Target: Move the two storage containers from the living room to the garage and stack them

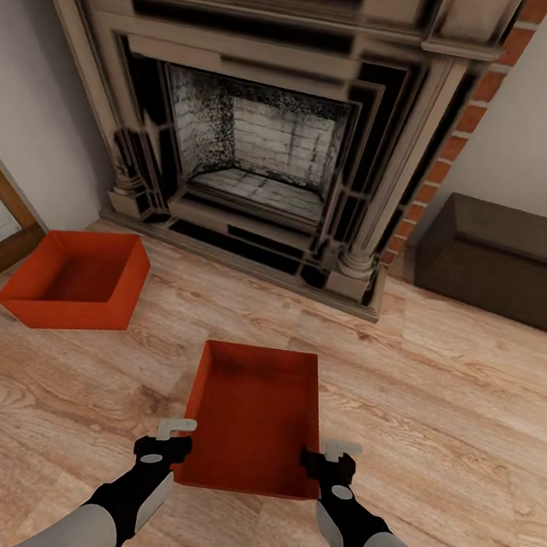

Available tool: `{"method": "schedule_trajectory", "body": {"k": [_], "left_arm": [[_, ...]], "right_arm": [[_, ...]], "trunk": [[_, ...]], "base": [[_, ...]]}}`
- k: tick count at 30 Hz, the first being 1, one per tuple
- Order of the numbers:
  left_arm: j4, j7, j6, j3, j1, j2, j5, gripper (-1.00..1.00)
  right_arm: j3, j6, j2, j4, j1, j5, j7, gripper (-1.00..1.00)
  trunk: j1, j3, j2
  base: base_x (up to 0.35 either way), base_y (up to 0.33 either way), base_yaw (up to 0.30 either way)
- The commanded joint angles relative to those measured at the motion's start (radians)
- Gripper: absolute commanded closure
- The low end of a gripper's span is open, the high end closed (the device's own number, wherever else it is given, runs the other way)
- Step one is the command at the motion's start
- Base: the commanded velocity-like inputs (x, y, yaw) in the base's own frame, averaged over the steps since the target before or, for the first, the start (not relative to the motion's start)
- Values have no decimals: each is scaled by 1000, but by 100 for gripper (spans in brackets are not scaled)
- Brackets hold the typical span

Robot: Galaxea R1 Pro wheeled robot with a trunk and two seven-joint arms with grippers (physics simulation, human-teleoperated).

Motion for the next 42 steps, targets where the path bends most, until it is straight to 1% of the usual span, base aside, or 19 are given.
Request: {"method": "schedule_trajectory", "body": {"k": [1, 4, 7, 13, 17, 20, 42], "left_arm": [[-1, 3, 3, 0, 0, 0, 1, -100], [-1, 3, 3, 0, 0, 0, 1, -100], [-1, 3, 3, 0, 0, -1, 1, -100], [-1, 3, 3, 0, 0, 0, 1, -100], [-1, 3, 3, 0, 0, 0, 1, -100], [-1, 3, 3, 0, 0, 1, 1, -100], [2, 3, 3, 0, 0, 1, 0, -100]], "right_arm": [[10, -4, -4, 1, -1, -9, -4, -100], [11, -4, -16, 2, -1, -9, -4, -100], [12, -3, -16, 1, -1, -8, -4, -100], [15, 2, -14, 2, -1, -5, 3, -100], [15, 3, -2, 3, -1, -5, 8, -100], [15, 4, 1, 3, -1, -7, 9, -100], [14, 6, 2, 3, -1, -10, 10, -100]], "trunk": [[0, -1, 0], [0, -1, 0], [0, -1, 0], [0, -1, 0], [0, -1, 0], [0, -1, 0], [0, -1, 0]], "base": [[0, 0, 0], [0, 0, 0], [0, 0, 0], [0, 0, 0], [0, 0, 0], [0, 0, 0], [0, 0, 0]]}}
